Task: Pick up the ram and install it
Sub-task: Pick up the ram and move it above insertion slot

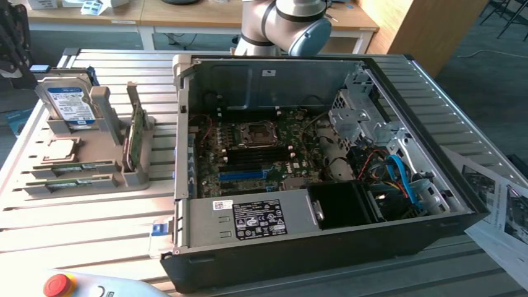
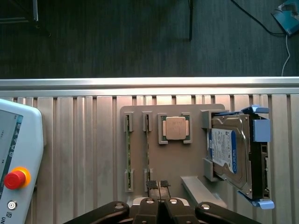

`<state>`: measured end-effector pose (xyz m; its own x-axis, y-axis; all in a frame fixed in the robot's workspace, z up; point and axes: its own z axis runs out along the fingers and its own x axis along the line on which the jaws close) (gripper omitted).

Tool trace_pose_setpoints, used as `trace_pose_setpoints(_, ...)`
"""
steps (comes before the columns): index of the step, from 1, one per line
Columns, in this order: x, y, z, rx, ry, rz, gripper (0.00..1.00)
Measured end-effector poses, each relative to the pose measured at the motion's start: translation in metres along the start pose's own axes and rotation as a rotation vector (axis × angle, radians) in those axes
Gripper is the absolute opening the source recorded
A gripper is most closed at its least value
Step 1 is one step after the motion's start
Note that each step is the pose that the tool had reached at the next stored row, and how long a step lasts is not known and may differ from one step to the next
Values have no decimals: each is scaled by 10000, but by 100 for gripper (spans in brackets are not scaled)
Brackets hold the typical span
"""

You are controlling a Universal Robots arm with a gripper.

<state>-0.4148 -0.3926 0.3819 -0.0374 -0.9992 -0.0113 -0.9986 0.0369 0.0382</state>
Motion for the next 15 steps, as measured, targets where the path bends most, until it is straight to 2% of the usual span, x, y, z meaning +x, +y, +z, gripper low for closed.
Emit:
trace_pose_setpoints(13, 0, 0, 1, 1, 0, 0, 10)
trace_pose_setpoints(15, 0, 0, 1, 1, 0, 0, 16)
